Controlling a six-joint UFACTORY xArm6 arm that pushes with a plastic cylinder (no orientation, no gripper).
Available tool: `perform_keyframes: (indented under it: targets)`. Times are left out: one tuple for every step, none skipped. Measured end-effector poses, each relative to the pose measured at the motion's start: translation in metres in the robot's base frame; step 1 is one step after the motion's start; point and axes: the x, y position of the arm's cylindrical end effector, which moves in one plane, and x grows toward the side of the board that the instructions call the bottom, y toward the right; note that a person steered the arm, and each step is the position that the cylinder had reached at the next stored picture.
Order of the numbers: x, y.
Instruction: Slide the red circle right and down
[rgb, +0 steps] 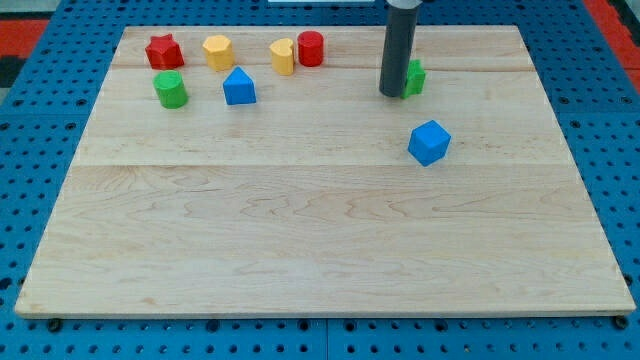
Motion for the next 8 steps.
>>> perform_keyframes:
  targets:
    - [-0.004,0.002]
    - [-0.058,-0.015]
    - [-0.104,-0.014]
    - [-0.123,-0.063]
    - [-0.124,-0.154]
    - [-0.11,-0.178]
    - [-0.096,-0.147]
    - [-0.096,-0.09]
